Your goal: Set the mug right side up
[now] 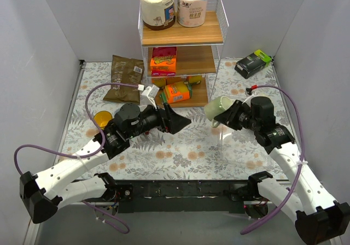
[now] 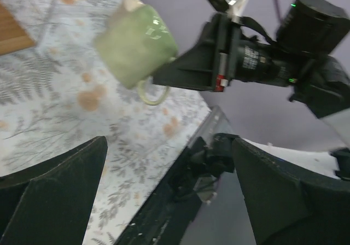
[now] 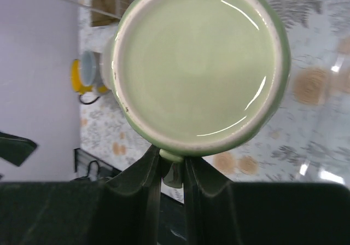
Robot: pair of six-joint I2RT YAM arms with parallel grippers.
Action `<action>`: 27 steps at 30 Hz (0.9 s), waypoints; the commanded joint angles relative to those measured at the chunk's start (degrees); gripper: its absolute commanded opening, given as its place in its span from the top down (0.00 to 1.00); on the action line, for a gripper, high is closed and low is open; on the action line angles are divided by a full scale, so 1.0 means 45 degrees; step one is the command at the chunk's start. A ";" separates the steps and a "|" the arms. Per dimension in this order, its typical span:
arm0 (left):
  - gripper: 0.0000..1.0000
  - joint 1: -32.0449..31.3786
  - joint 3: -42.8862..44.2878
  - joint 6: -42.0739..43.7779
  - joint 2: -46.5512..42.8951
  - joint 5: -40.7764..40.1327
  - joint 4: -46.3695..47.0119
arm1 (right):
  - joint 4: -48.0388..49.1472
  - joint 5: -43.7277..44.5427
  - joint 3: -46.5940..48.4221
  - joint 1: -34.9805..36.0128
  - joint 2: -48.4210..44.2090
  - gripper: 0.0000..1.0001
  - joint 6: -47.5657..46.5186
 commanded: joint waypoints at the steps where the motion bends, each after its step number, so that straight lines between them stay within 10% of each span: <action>1: 0.02 0.0013 -0.0530 -0.1573 0.0880 0.3548 0.3772 | 0.5504 -0.2924 -0.0148 0.0138 0.0024 0.99 0.1869; 27: 0.11 0.0014 -0.1194 -0.4194 0.1937 0.1325 0.5324 | 1.4254 -0.2750 -0.2198 0.1896 0.1099 0.99 0.5658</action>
